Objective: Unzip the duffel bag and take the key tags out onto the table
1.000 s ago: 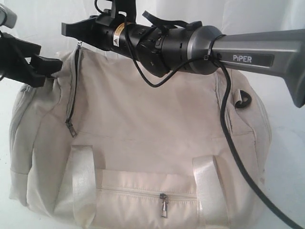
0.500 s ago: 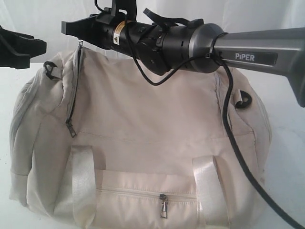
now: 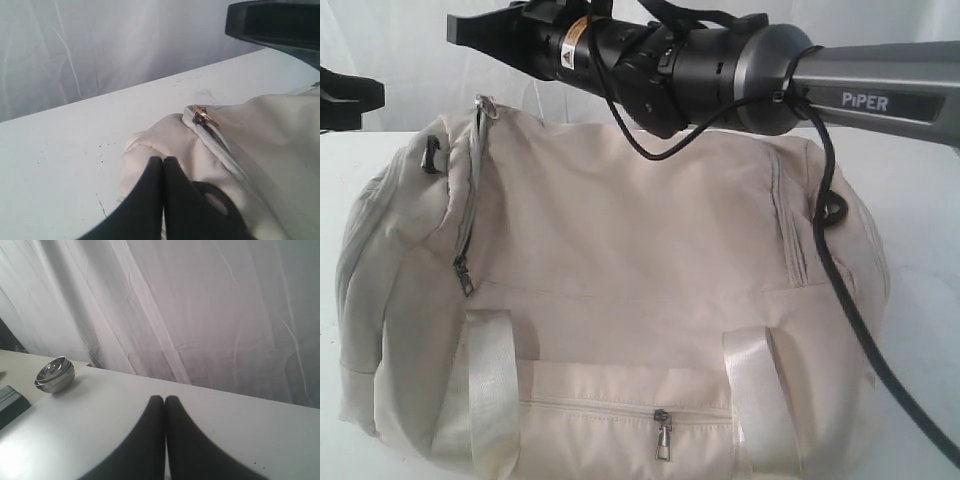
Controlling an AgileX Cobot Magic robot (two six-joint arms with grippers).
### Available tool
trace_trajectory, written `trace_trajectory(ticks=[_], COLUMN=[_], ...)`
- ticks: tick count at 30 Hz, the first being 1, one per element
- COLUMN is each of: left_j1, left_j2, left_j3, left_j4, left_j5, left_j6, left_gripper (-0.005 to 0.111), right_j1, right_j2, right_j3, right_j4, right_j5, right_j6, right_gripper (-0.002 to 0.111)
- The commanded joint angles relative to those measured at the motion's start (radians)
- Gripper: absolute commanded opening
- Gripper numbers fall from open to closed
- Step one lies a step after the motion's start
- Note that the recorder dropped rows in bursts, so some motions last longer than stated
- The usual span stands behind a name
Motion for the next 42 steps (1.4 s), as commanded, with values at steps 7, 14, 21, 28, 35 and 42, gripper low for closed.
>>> trace_trajectory(ticks=[7, 14, 21, 28, 35, 42], left_j1=[0.069, 0.068, 0.032, 0.006, 0.006, 0.006], left_j2=[-0.01, -0.008, 0.009, 0.056, 0.062, 0.062], left_j3=[0.05, 0.122, 0.128, 0.128, 0.128, 0.128], left_j4=[0.008, 0.008, 0.008, 0.008, 0.008, 0.008], left_j5=[-0.137, -0.144, -0.09, -0.058, -0.036, -0.033], left_j6=[-0.1, -0.06, -0.06, -0.055, -0.029, 0.004], left_gripper=[0.027, 0.065, 0.068, 0.047, 0.002, 0.0], right_j1=[-0.012, -0.012, -0.012, -0.012, -0.012, 0.009], right_j2=[-0.017, -0.017, -0.01, -0.006, -0.006, -0.006], right_j3=[-0.011, -0.011, -0.011, -0.009, -0.009, -0.009], right_j4=[-0.001, -0.001, 0.001, 0.153, 0.046, 0.046], right_j5=[-0.016, 0.013, 0.219, 0.242, 0.377, 0.365], right_j6=[-0.01, -0.01, 0.011, -0.002, -0.446, -0.694], right_gripper=[0.0, 0.0, 0.0, 0.0, 0.0, 0.0])
